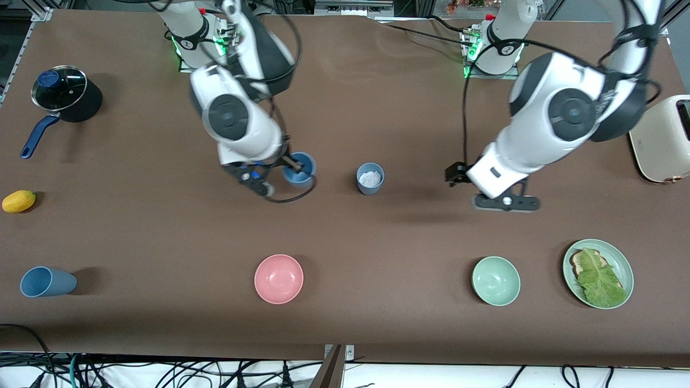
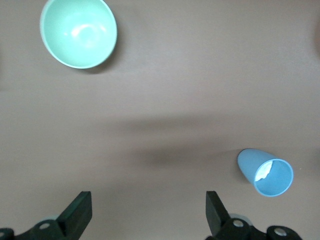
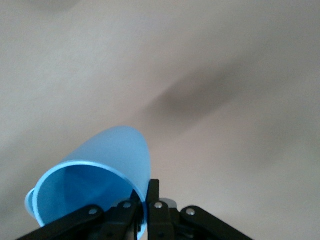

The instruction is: Stack blue cups with both arms

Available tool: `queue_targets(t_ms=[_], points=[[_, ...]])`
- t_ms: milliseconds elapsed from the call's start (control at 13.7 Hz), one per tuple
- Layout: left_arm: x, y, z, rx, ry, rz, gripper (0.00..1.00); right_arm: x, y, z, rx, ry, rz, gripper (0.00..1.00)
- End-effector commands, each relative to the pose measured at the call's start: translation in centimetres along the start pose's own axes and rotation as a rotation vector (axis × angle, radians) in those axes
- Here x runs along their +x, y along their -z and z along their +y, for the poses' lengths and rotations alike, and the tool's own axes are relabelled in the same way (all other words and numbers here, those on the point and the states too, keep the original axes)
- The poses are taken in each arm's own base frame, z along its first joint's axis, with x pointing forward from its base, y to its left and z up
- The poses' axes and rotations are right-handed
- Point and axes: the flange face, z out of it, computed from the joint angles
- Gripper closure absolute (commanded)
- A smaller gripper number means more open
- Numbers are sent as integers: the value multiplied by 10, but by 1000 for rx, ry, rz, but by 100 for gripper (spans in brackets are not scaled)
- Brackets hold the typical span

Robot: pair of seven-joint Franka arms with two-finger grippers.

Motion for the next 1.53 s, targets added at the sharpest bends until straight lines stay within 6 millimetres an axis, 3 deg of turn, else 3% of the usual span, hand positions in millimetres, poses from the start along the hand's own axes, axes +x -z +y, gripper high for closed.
queue_targets(t_ms=[0, 73, 219, 438, 584, 1021, 1459], points=[[-2, 9, -28, 1, -17, 0, 0, -40, -5, -39, 16, -63, 2, 100], [5, -2, -37, 3, -8, -3, 0, -54, -6, -47, 31, -66, 7, 100], [6, -7, -50, 4, 13, -26, 0, -64, -5, -64, 68, -95, 12, 100], [-2, -12, -41, 18, -2, -73, 0, -83, -12, -86, 126, -116, 8, 100], [-9, -1, -34, 23, -16, -61, 0, -91, -26, -95, 151, -124, 10, 100], [-10, 9, -33, 22, -19, -47, 0, -95, -39, -100, 163, -127, 15, 100], [-20, 6, -14, 31, -49, -86, 0, -96, -47, -98, 137, -126, 12, 100]])
